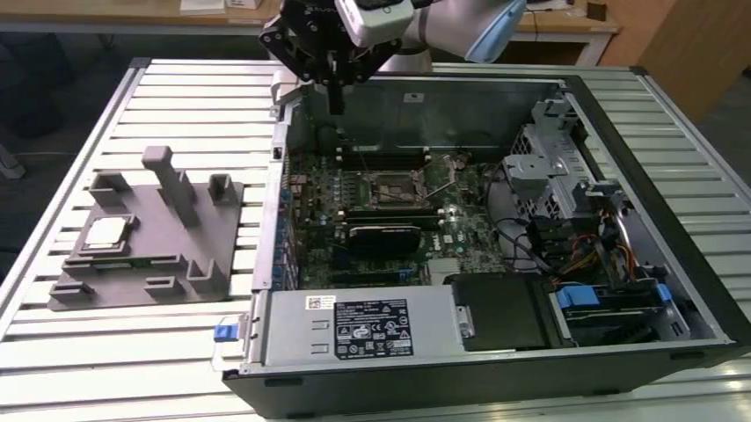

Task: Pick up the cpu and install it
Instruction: 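Reach for the cpu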

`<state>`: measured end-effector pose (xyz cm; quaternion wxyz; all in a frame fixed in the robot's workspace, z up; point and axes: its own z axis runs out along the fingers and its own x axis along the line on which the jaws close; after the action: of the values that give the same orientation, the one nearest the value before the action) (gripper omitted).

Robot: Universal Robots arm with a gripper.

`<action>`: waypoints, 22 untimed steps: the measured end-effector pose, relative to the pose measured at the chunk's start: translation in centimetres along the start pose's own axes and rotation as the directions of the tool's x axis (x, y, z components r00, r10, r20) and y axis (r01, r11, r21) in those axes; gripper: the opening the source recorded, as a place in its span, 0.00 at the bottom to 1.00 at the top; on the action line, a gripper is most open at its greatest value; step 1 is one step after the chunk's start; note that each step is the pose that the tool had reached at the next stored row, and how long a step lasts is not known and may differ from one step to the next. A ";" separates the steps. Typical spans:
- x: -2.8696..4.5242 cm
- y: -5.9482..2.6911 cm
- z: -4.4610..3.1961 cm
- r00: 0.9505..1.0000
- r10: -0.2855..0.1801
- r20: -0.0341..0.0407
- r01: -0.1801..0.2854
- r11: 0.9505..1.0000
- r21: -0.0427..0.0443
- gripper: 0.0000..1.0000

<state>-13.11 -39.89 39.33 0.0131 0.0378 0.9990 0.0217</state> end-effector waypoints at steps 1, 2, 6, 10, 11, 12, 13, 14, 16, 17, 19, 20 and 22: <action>0.08 0.00 0.00 1.000 0.000 0.000 0.000 1.000 0.000 0.11; 0.15 -0.01 0.00 1.000 0.000 0.000 0.000 1.000 0.000 0.11; 0.45 -0.03 -0.01 1.000 0.000 0.000 0.000 1.000 0.000 0.11; 0.78 -0.06 -0.01 1.000 0.000 0.000 0.000 1.000 0.000 0.11; 0.86 -0.06 -0.01 1.000 0.000 0.000 0.000 1.000 0.000 0.11; 0.93 -0.07 -0.01 1.000 0.000 0.000 0.000 1.000 0.000 0.11; 1.00 -0.08 -0.01 1.000 0.000 0.000 0.000 1.000 0.000 0.11; 1.07 -0.08 -0.01 1.000 0.000 0.000 0.000 1.000 0.000 0.11; 1.22 -0.09 -0.01 1.000 0.000 0.000 0.000 1.000 0.000 0.11; 1.29 -0.10 -0.01 1.000 0.000 0.000 0.000 1.000 0.000 0.11; 1.45 -0.11 -0.01 1.000 0.000 0.000 0.000 1.000 0.000 0.11; 1.51 -0.12 -0.01 1.000 0.000 0.000 0.000 1.000 0.000 0.11; 1.64 -0.12 -0.01 1.000 0.000 0.000 0.000 1.000 0.000 0.11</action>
<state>-14.76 -39.89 39.29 0.0131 0.0379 0.9990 0.0217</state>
